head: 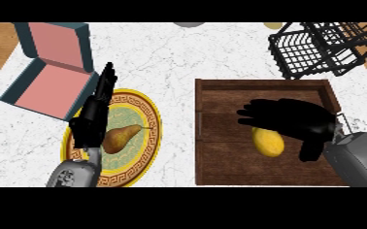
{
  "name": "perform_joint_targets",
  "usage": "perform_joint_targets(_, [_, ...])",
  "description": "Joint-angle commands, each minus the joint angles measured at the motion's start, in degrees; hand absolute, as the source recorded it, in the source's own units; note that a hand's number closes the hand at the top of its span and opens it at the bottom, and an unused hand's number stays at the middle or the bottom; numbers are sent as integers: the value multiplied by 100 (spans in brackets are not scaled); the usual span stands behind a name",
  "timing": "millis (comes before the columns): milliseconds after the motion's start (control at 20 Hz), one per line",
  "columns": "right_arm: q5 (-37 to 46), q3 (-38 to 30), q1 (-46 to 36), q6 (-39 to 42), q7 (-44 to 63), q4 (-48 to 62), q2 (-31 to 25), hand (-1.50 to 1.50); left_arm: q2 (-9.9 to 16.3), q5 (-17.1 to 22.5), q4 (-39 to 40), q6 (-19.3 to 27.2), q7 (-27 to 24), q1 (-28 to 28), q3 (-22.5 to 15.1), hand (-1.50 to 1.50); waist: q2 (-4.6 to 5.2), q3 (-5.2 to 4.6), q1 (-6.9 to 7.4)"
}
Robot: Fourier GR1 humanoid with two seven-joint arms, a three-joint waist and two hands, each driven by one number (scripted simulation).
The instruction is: Pick the lemon from the tray and place it in the tiered basket
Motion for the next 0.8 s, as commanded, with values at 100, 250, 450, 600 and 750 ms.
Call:
perform_joint_targets(100, [58, -158, -72, 363, -388, 227, 91, -150, -345, -316, -9, 263, 23, -6, -245, 0, 0, 0, 1])
perform_joint_targets(250, [207, -65, 248, 204, -289, 170, 271, -150, 48, 1, 155, -150, -174, -2, 210, 0, 0, 0, -9])
perform_joint_targets(450, [108, -321, 267, 218, -277, 147, 476, -150, -139, -66, 290, -106, -420, 143, 113, 0, -2, -1, -18])
perform_joint_targets(600, [129, -482, 194, -626, -890, 864, 451, 150, -103, -173, -173, -76, 384, -181, 45, 0, 4, 4, 2])
perform_joint_targets(750, [451, -283, 74, -1046, -651, 588, 853, 150, 58, 3, -341, -267, 248, 88, 192, 0, -2, 2, 18])
